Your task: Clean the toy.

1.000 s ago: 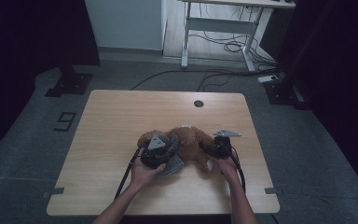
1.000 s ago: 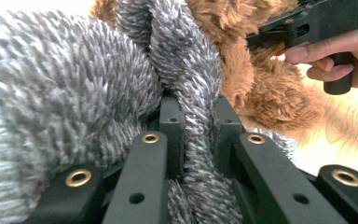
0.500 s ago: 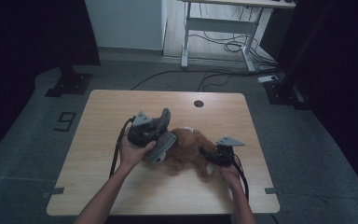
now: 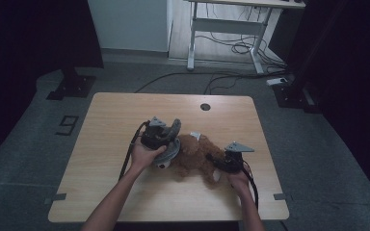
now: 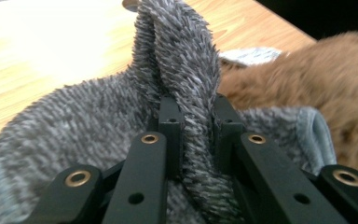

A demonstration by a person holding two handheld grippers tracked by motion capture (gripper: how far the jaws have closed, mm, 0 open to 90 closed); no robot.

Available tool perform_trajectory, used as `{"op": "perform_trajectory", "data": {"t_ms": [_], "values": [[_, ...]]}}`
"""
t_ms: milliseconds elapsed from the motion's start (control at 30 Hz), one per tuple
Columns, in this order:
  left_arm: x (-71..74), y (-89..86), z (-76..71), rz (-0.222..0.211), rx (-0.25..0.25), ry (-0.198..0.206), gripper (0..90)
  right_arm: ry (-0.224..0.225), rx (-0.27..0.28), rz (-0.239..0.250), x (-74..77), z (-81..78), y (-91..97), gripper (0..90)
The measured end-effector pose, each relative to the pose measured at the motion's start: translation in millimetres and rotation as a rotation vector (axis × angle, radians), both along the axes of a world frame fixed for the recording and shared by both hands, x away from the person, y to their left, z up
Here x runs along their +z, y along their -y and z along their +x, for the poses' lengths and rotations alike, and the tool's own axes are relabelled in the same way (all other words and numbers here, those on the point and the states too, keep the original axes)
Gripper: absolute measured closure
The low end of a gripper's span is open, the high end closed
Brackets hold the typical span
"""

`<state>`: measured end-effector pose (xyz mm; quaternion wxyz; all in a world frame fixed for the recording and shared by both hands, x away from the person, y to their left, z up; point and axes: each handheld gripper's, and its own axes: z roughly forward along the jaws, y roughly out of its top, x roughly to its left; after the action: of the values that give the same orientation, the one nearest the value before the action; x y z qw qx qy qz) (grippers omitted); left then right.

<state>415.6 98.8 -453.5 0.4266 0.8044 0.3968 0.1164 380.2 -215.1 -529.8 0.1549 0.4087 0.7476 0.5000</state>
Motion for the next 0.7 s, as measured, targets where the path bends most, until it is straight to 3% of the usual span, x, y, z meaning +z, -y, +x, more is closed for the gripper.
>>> {"op": "perform_trajectory", "data": {"t_ms": [200, 467, 500, 700], "values": [[1.2, -15.2, -11.6, -0.008, 0.003, 0.023, 77.5, 0.010, 0.008, -0.005, 0.0, -6.5, 1.2, 58.2], [1.9, -47.8, -23.6, -0.048, 0.050, 0.038, 77.5, 0.003, 0.006, 0.006, -1.2, -8.2, 2.6, 57.9], [1.1, -52.7, -27.2, -0.033, 0.065, 0.056, 77.5, 0.002, 0.006, 0.006, -1.3, -8.2, 2.5, 57.9], [0.3, -64.6, -31.5, 0.002, 0.096, 0.069, 77.6, -0.006, 0.003, 0.013, -1.8, -8.3, 2.4, 57.9]]}}
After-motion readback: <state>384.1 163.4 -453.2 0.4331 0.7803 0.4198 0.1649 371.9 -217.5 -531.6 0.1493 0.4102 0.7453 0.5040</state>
